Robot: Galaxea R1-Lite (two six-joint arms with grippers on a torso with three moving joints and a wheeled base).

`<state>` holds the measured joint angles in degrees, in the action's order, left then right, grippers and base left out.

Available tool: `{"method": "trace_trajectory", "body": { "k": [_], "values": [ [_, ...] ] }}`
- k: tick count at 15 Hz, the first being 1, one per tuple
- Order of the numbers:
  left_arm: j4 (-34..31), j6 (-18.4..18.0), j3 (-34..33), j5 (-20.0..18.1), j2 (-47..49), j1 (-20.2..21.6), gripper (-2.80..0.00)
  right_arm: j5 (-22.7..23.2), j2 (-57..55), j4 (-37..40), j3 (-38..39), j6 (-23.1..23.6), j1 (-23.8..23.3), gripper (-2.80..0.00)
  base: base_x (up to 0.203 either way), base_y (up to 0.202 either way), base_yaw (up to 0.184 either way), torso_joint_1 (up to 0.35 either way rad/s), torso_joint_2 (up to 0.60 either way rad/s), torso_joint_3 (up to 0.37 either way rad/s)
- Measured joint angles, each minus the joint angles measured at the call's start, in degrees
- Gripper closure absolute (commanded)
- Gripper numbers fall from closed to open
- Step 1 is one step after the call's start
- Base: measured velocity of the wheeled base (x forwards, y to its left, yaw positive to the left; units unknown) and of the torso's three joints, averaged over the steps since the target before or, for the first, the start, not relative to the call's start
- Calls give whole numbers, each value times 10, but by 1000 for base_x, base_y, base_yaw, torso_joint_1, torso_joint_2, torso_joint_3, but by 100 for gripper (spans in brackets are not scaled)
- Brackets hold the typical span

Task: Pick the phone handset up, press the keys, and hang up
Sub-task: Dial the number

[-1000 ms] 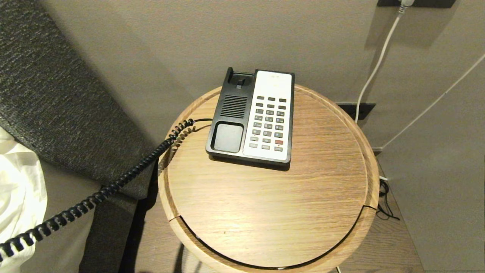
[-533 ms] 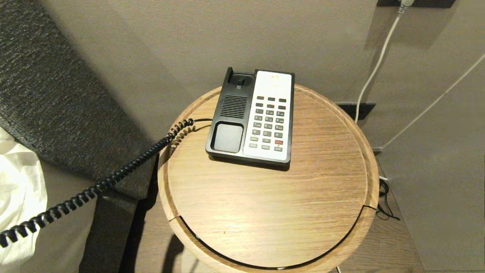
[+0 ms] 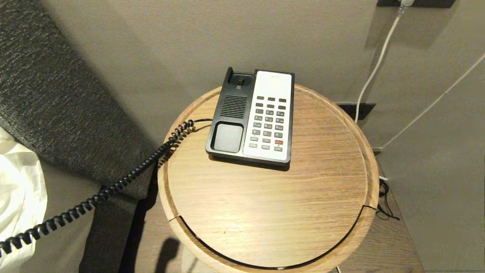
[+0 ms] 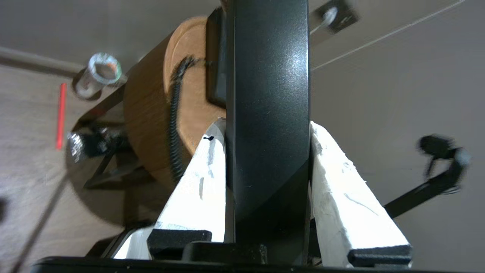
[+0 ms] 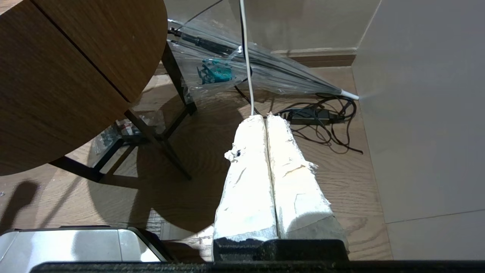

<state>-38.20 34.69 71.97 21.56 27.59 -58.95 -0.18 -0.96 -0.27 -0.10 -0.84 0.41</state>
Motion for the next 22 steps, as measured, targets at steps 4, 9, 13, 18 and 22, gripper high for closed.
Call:
{"method": "trace_trajectory", "body": {
  "k": [4, 9, 13, 18, 22],
  "values": [
    [4, -2, 31, -10, 2, 0, 0, 0, 0, -3, 0, 0, 0, 0, 0, 0, 0, 0, 0, 0],
    [4, -2, 34, -20, 4, 0, 0, 60, 0, 147, -210, -33, 0, 0, 0, 0, 0, 0, 0, 0],
    [16, 0, 30, -25, 3, -1, 0, 152, -28, 342, -436, -79, 0, 0, 0, 0, 0, 0, 0, 0],
    [17, -1, 22, -25, 6, 0, 0, 220, -271, 350, -611, -144, -1, 0, 0, 0, 0, 0, 0, 0],
    [18, 2, 19, -26, 5, 0, 0, 231, -539, 328, -744, -129, 23, 0, 0, 0, 0, 0, 0, 0]
  ]
}}
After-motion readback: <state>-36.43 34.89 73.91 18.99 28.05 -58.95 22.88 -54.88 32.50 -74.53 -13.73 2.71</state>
